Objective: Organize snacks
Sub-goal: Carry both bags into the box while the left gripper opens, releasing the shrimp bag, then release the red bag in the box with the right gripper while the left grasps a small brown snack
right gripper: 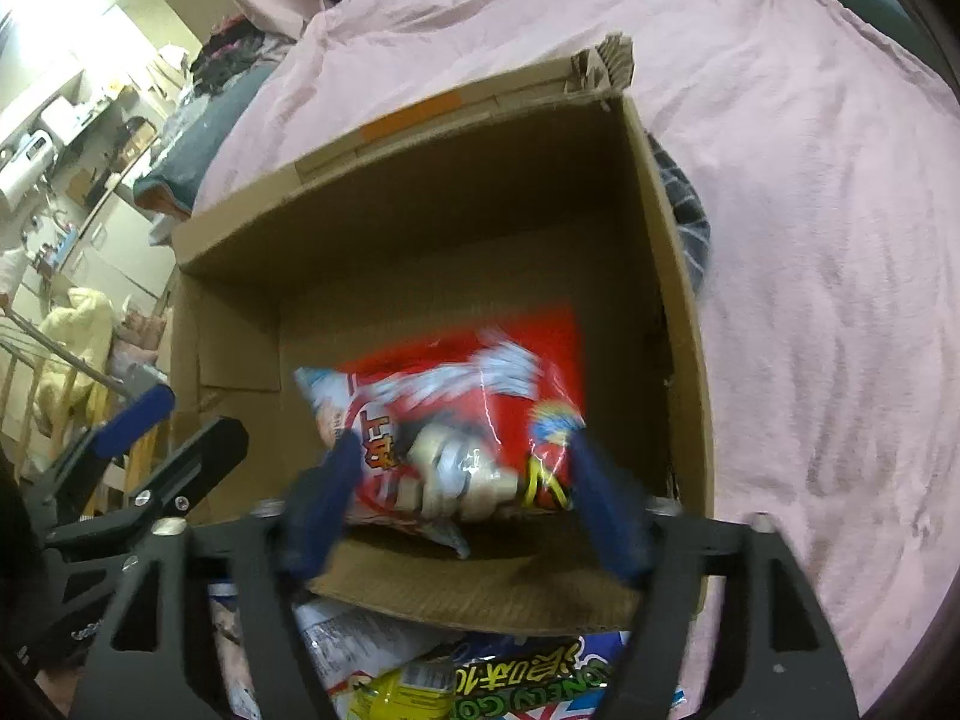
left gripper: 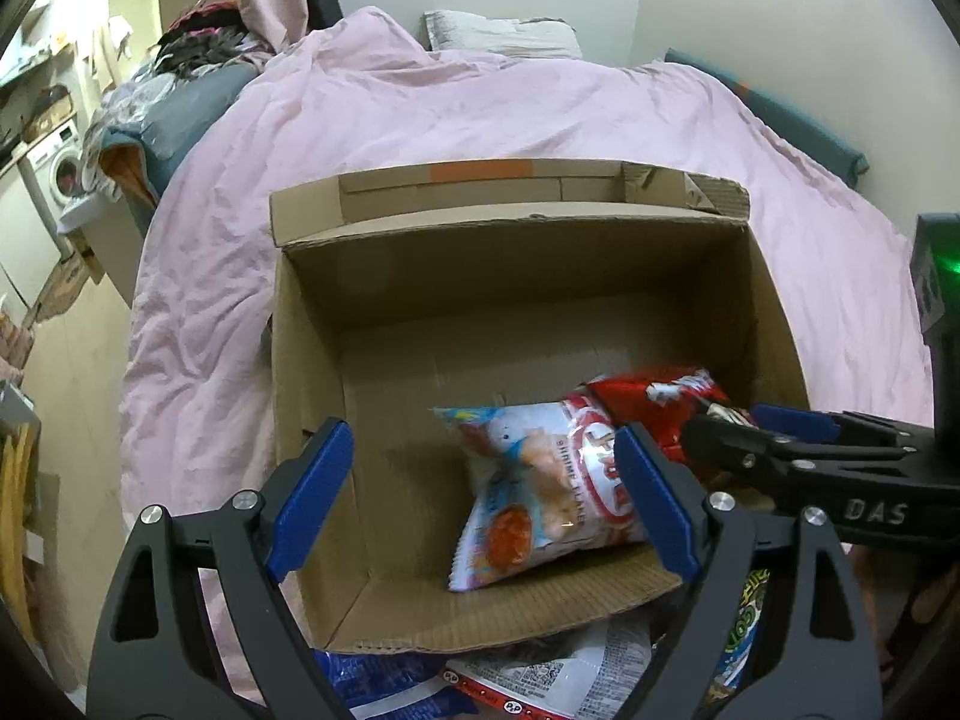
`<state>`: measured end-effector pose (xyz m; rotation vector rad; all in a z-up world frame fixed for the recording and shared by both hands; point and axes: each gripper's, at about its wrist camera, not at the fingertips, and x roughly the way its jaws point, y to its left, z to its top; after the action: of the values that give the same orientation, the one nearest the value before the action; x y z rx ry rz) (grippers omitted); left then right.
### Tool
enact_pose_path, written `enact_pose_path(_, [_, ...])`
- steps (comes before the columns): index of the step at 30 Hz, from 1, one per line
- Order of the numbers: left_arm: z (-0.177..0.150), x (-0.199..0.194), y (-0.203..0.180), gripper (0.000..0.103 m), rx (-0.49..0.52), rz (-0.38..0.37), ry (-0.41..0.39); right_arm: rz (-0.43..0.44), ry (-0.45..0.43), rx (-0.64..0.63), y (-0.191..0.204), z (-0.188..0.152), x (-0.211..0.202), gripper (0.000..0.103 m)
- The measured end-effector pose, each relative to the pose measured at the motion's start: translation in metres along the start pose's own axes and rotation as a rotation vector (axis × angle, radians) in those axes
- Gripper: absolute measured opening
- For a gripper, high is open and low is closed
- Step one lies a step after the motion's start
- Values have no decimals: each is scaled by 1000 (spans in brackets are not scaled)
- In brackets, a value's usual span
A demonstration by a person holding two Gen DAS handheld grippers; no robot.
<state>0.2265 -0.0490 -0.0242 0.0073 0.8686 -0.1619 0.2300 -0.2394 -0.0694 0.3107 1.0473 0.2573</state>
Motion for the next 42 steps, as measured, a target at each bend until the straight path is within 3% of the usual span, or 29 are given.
enact_pose_path(2, [1, -2, 3, 87, -13, 3, -5, 15, -12, 4, 0, 1, -4, 87])
enact_pose_path(13, [3, -21, 17, 87, -58, 0, -43, 28, -59, 34, -8, 4, -23, 88])
enact_pose_path(22, [-2, -49, 60, 87, -149, 35, -53, 40, -93, 86, -19, 0, -46, 88])
enact_pose_path(28, [-26, -59, 92, 87, -242, 76, 16, 54, -89, 106, -19, -12, -61, 88])
enact_pose_path(33, [-55, -65, 104, 87, -255, 124, 88, 48, -85, 89, -17, -24, -70, 88])
enact_pose_path(40, [-107, -37, 102, 85, -206, 96, 338, 53, -49, 111, -22, -50, -80, 88])
enact_pose_path(42, [-121, -24, 92, 85, -119, 90, 421, 35, -37, 95, -23, -59, -80, 88])
